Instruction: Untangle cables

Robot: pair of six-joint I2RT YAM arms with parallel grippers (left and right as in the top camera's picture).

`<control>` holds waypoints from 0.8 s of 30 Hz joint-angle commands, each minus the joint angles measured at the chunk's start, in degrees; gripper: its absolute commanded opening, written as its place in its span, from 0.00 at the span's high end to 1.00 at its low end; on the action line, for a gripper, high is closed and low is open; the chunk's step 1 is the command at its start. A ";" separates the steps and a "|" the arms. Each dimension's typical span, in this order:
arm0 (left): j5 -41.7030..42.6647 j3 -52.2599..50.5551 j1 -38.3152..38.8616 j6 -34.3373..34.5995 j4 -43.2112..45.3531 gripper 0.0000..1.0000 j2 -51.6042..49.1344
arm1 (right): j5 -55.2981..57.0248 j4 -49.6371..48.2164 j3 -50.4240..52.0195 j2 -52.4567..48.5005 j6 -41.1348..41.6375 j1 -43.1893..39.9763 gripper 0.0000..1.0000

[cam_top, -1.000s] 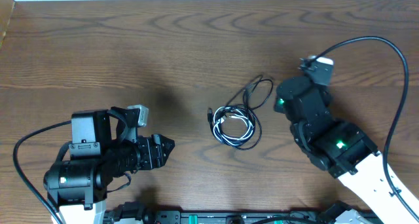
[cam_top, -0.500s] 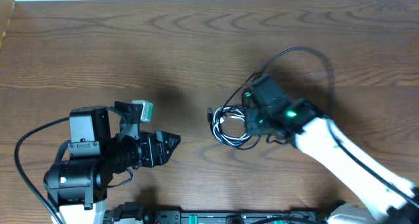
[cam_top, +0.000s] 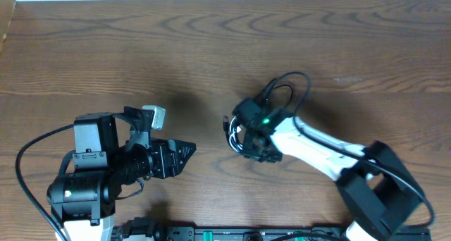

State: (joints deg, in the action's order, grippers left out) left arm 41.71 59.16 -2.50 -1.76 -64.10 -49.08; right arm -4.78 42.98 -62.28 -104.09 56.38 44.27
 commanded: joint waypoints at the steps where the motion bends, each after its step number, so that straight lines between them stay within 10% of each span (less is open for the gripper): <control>1: 0.72 0.02 0.13 -0.98 -0.04 0.30 0.11 | -0.85 -1.86 -0.15 -2.51 5.55 2.38 0.63; 5: 0.72 0.02 0.13 -0.98 -0.04 0.30 0.11 | -0.92 -4.83 -0.15 -3.54 6.45 4.26 0.67; 10: 0.72 0.02 0.13 -0.98 -0.04 0.30 0.11 | 0.68 -7.69 -0.15 -3.58 6.38 5.03 0.99; 15: 0.72 0.02 0.13 -0.98 -0.09 0.30 0.11 | 4.07 -8.28 -0.15 -3.58 6.36 4.90 0.87; 24: -0.04 0.02 0.13 -1.01 -0.13 0.30 0.11 | 7.13 -11.04 -1.53 -0.81 -6.86 2.32 0.99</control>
State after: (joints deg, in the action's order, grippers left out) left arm 41.69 59.16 -2.50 -1.78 -64.12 -49.08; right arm -0.16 32.01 -62.63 -105.89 56.86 48.31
